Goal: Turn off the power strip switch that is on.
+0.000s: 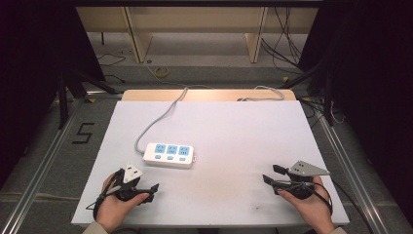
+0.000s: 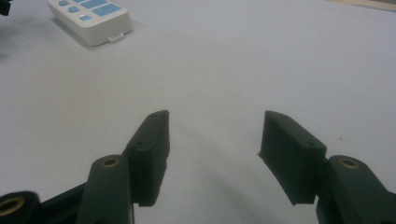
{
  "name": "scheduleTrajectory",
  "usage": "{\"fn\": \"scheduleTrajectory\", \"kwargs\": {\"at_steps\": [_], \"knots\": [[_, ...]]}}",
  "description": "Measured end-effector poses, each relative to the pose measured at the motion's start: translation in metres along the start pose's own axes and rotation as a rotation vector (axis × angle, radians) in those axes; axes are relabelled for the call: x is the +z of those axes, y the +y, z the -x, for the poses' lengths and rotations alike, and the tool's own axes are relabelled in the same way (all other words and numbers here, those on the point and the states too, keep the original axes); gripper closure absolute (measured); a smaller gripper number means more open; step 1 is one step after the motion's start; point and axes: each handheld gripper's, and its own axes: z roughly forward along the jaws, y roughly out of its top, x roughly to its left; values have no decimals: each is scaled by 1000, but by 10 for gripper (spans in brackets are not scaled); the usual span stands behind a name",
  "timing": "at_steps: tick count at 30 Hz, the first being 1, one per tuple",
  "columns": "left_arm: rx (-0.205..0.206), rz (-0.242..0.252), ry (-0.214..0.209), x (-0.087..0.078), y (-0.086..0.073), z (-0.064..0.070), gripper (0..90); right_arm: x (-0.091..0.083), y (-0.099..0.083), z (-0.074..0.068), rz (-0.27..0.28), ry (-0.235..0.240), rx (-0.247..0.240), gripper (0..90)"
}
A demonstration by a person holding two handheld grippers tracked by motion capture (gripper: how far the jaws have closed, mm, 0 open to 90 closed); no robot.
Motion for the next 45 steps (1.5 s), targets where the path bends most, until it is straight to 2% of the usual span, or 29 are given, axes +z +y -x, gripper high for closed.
{"fn": "scheduleTrajectory", "kwargs": {"at_steps": [7, 14, 16, 17, 18, 20, 21, 22, 24, 25, 26, 27, 30, 37, 45], "knots": [[11, -3, -5, -1, 0, 1, 179, 1, -1, 0, -11, 4, 0, 428], [19, -15, 6, -2, -1, 0, 306, 1, -1, -1, -13, 4, -5, 424], [16, -14, 15, -3, 0, 0, 379, 1, -1, -1, -11, 4, -6, 423], [19, -11, 18, -3, 0, 0, 379, 1, -1, -1, -11, 4, -6, 423], [30, -15, 18, -4, 0, 0, 444, 1, -1, -1, -12, 5, -7, 423], [56, -29, 19, -4, 0, 0, 509, 2, -1, -1, -12, 6, -7, 422], [56, -29, 19, -4, 0, 0, 549, 2, -1, -1, -12, 6, -7, 422], [65, -33, 23, -4, 0, 1, 549, 2, -1, -2, -13, 6, -7, 422], [81, -34, 23, -6, 1, 1, 656, 2, -1, -2, -14, 6, -8, 422], [89, -33, 22, -7, 1, 0, 748, 2, -1, -2, -14, 6, -7, 421], [89, -29, 22, -8, 2, 0, 748, 2, -1, -2, -14, 6, -7, 421], [89, -28, 26, -9, 2, 0, 815, 2, -1, -2, -15, 5, -5, 421], [76, -23, 34, -12, 2, 0, 890, 2, -1, -2, -16, 5, -5, 421], [41, -28, 27, -15, 5, -1, 894, 2, -1, -3, -16, 7, -7, 419], [33, -32, 32, -16, 9, -1, 895, 3, -2, -3, -21, 10, -11, 415]]}}
